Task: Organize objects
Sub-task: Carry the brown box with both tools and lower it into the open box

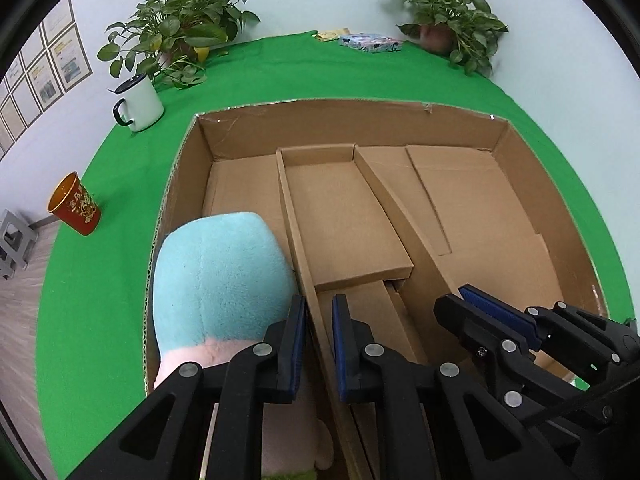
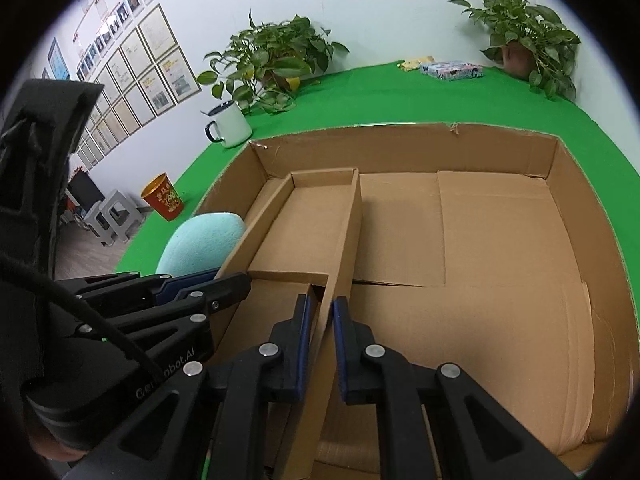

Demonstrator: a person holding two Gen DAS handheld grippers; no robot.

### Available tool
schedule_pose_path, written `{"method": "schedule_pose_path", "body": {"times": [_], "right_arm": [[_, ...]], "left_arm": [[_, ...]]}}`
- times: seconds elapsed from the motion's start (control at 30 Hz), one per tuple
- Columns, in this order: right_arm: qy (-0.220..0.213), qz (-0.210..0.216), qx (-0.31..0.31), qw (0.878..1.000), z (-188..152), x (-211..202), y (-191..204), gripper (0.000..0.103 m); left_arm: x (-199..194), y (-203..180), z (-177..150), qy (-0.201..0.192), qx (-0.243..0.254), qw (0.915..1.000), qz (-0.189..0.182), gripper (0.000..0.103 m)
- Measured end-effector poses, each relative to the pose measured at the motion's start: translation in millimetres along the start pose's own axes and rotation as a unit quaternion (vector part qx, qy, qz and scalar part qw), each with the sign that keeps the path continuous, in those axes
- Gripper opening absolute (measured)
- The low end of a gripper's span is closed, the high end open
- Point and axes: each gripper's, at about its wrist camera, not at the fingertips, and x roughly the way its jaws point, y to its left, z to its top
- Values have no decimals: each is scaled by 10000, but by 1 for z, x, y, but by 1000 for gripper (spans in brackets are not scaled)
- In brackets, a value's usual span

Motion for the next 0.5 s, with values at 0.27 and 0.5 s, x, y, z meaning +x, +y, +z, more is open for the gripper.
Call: {"method": "schedule_pose_path", "body": {"times": [0.27, 0.5], "right_arm": [[427, -23, 45, 9991, -19, 25, -5, 9], [455, -11, -82, 9989, -20, 19, 1, 17]], "left_arm": [[-8, 6, -18, 32, 20, 9995, -328, 10], [-46, 13, -35, -394, 25, 9988, -273, 11]]}}
